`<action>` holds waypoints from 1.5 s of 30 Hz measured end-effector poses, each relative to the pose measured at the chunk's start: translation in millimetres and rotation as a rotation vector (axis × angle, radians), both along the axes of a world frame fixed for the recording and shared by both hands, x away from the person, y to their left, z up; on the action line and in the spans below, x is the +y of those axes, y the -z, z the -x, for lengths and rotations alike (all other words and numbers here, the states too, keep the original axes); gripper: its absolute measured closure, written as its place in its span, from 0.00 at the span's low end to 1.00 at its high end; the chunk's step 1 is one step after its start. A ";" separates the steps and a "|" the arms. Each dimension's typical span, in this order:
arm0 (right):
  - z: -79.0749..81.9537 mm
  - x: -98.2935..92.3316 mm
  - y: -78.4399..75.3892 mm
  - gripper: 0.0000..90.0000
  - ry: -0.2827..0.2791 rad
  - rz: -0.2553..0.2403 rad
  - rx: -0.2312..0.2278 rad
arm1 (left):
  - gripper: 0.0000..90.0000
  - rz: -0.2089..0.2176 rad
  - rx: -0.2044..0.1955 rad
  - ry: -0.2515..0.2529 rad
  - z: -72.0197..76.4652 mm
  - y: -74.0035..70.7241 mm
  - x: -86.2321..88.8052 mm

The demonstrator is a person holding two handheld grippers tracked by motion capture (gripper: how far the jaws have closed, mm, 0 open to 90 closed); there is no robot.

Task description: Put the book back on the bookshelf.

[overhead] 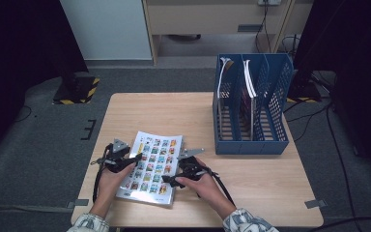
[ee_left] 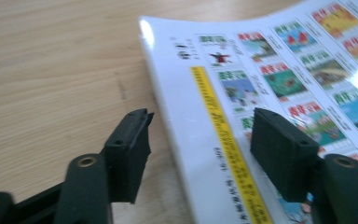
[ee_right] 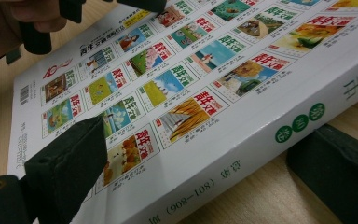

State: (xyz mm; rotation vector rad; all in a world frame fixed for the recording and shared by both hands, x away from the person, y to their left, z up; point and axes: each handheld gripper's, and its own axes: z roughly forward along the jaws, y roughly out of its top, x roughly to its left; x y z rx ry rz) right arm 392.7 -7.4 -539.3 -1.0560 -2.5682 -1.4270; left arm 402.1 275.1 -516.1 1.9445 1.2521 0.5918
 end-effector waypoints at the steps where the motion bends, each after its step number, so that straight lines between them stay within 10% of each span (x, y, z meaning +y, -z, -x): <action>1: 0.0 0.0 0.0 0.06 0.000 0.000 0.000 | 0.38 0.015 -0.008 -0.015 1.0 -2.4 2.2; 19: -3.6 2.3 0.0 0.05 0.016 0.000 0.000 | 0.30 0.127 0.112 0.056 0.6 11.2 -0.6; 38: -36.3 24.5 1.4 0.06 0.053 -0.075 0.064 | 0.31 0.092 0.123 0.067 2.6 7.4 -7.7; 45: -38.5 20.0 -1.4 0.21 0.063 -0.055 0.074 | 0.32 0.100 0.128 0.066 2.5 7.4 -7.0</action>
